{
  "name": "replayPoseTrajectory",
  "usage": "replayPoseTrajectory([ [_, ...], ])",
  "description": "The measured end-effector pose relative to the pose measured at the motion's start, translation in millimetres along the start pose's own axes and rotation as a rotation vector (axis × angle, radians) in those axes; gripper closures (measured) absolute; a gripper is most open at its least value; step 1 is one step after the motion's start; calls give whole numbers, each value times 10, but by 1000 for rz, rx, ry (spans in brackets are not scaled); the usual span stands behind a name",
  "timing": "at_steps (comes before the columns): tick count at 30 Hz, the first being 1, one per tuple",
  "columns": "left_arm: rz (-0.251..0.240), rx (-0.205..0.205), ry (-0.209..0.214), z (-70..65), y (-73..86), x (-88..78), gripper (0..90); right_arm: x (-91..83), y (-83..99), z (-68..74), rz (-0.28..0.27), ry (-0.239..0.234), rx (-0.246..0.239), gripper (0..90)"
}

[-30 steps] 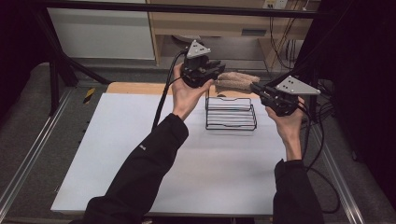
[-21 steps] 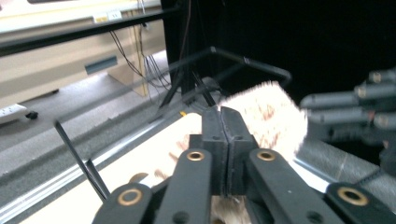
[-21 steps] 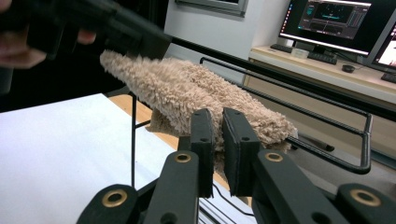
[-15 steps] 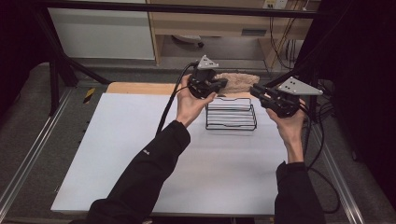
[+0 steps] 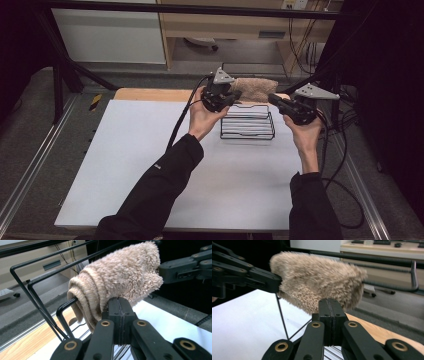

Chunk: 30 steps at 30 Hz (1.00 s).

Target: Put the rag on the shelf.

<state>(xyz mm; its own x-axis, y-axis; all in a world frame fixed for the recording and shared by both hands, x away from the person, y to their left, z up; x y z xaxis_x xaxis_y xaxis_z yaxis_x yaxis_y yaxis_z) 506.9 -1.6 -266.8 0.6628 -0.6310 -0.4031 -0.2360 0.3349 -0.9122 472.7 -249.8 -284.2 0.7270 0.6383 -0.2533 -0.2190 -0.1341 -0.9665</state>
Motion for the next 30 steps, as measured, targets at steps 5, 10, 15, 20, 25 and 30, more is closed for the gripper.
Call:
replayPoseTrajectory([
  [5,-15,-14,-3,16,27,40,897,76,40,-4,-1,30,2,886],
  [10,-33,-10,8,-5,35,-24,847,29,23,30,-19,23,-17,847],
  [15,-46,-8,10,-25,15,-124,781,-55,-29,72,-39,18,-26,809],
  [20,-52,-12,0,-8,-10,-235,704,-91,-98,111,-48,15,-23,763],
  [25,-47,-25,-20,59,16,-372,621,-128,-145,128,-52,12,0,664],
  [30,-39,-42,-35,147,118,-490,552,-152,-133,142,-32,16,15,573],
])
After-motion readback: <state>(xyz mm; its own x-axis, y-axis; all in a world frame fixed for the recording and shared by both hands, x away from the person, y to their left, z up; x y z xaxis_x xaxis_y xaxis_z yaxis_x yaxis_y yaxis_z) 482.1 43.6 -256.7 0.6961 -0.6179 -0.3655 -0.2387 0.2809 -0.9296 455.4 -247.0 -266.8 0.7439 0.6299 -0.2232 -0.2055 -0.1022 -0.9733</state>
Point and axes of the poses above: each handheld gripper's, and its own axes: x roughly forward along the jaws, y roughly out of its underside, z roughly to its left, the point moved 1 cm from there along x, roughly forward along the jaws, and after that the axes turned 6 degrees about -y, right-handed, at the moved point
